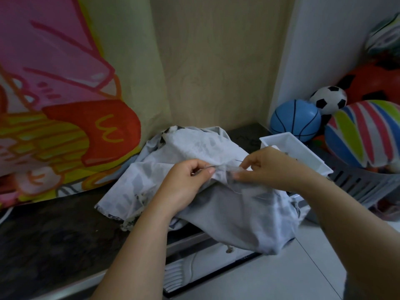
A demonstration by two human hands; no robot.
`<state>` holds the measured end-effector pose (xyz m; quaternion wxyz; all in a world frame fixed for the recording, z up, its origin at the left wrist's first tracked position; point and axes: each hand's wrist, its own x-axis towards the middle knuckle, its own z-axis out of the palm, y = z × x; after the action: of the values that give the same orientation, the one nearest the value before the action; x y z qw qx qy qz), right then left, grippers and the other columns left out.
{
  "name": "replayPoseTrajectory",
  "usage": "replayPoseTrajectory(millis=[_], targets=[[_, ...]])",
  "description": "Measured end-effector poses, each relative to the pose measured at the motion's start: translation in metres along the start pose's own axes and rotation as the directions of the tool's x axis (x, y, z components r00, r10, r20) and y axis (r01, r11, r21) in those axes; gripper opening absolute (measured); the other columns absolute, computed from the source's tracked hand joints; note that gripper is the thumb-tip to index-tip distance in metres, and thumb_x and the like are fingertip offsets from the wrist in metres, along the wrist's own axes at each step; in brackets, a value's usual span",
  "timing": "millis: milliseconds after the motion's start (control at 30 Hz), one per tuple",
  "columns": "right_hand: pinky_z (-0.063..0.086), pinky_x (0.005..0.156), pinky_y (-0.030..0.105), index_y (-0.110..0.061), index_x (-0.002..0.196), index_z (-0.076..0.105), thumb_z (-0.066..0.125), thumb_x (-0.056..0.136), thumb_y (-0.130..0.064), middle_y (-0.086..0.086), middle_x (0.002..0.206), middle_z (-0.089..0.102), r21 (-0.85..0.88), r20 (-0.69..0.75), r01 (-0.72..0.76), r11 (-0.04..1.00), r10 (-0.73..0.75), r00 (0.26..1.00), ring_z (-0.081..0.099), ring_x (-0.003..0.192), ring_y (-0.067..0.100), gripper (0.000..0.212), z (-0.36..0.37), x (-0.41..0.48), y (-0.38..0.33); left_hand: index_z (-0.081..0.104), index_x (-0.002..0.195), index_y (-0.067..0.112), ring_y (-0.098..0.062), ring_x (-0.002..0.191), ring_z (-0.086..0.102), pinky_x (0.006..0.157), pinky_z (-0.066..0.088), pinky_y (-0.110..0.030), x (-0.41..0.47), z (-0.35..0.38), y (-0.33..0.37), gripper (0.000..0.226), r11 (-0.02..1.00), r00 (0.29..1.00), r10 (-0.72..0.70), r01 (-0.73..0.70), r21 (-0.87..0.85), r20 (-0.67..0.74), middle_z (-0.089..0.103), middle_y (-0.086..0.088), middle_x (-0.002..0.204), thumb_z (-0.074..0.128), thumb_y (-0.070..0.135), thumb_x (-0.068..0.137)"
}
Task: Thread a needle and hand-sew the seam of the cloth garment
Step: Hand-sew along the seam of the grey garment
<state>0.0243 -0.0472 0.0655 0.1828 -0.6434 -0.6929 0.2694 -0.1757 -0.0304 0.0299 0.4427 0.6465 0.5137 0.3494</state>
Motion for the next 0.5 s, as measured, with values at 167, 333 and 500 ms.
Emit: replayPoseTrajectory(millis=[167, 333, 500], targets=[[0.051, 0.082, 0.033, -0.028, 0.086, 0.072, 0.068, 0.079, -0.045, 0.01, 0.093, 0.07, -0.02, 0.106, -0.044, 0.999, 0.046, 0.993, 0.064, 0.086, 0.026, 0.019, -0.01, -0.001, 0.009, 0.069, 0.075, 0.027, 0.004, 0.059, 0.054, 0.07, 0.045, -0.021, 0.002, 0.002, -0.002, 0.013, 1.0, 1.0, -0.003, 0.003, -0.005, 0.014, 0.063, 0.015, 0.064, 0.068, 0.024, 0.088], [0.042, 0.064, 0.02, -0.026, 0.095, 0.064, 0.054, 0.089, -0.048, 0.002, 0.093, 0.064, -0.037, 0.018, -0.085, 0.996, 0.086, 0.996, 0.057, 0.078, 0.01, 0.025, -0.001, -0.001, 0.006, 0.069, 0.073, 0.025, 0.004, 0.056, 0.052, 0.069, 0.042, -0.022, 0.003, 0.008, -0.002, 0.017, 0.998, 0.997, -0.066, 0.065, 0.008, 0.037, 0.06, 0.018, 0.059, 0.065, 0.026, 0.089], [0.036, 0.047, 0.012, -0.02, 0.084, 0.056, 0.032, 0.101, -0.018, -0.003, 0.071, 0.052, 0.06, -0.132, 0.012, 0.998, -0.004, 0.991, 0.044, 0.057, 0.007, 0.03, -0.013, -0.013, -0.021, 0.069, 0.074, 0.027, -0.004, 0.066, 0.056, 0.069, 0.044, -0.023, 0.001, 0.005, 0.001, 0.018, 0.996, 0.996, -0.087, 0.086, 0.032, 0.027, 0.063, 0.014, 0.065, 0.063, 0.032, 0.09]])
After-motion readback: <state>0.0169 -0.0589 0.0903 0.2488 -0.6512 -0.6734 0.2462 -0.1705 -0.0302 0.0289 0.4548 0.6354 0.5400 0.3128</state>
